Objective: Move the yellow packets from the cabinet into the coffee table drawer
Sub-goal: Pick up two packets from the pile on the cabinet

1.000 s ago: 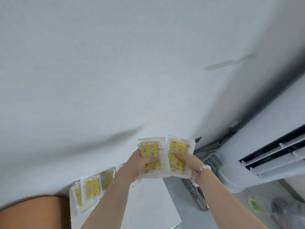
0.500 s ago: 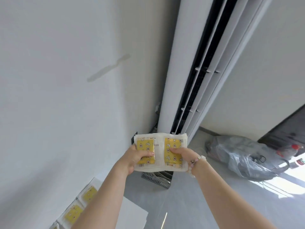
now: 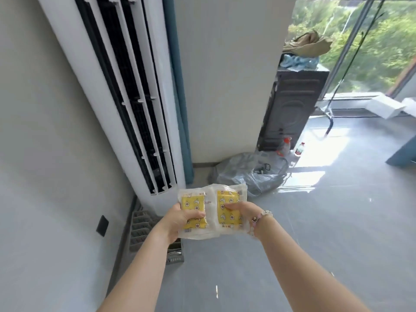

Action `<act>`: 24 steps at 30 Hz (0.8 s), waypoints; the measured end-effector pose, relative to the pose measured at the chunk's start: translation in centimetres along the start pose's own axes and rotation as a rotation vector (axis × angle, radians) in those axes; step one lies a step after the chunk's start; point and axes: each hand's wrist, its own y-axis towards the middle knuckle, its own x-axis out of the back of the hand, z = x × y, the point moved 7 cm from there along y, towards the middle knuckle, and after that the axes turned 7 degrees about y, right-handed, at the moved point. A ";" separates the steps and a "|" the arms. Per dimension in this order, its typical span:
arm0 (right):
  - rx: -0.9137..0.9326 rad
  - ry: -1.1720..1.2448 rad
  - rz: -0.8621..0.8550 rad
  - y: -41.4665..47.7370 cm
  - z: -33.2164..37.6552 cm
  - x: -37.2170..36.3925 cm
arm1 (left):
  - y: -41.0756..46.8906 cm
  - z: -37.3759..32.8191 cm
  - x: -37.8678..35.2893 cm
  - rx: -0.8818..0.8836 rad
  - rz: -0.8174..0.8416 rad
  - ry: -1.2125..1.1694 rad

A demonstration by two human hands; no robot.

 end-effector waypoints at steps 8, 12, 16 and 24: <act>0.032 0.218 -0.124 -4.5 -0.4 17.5 | 2.2 -2.0 -18.1 -0.016 0.203 0.204; 0.074 0.310 -0.204 -7.7 -1.7 26.1 | 2.3 -2.3 -27.8 -0.032 0.309 0.286; 0.121 0.426 -0.272 -11.0 -3.3 33.5 | 2.0 -1.9 -37.0 -0.032 0.429 0.351; 0.177 0.594 -0.470 -17.8 -9.0 44.1 | -0.1 1.2 -51.9 -0.015 0.666 0.515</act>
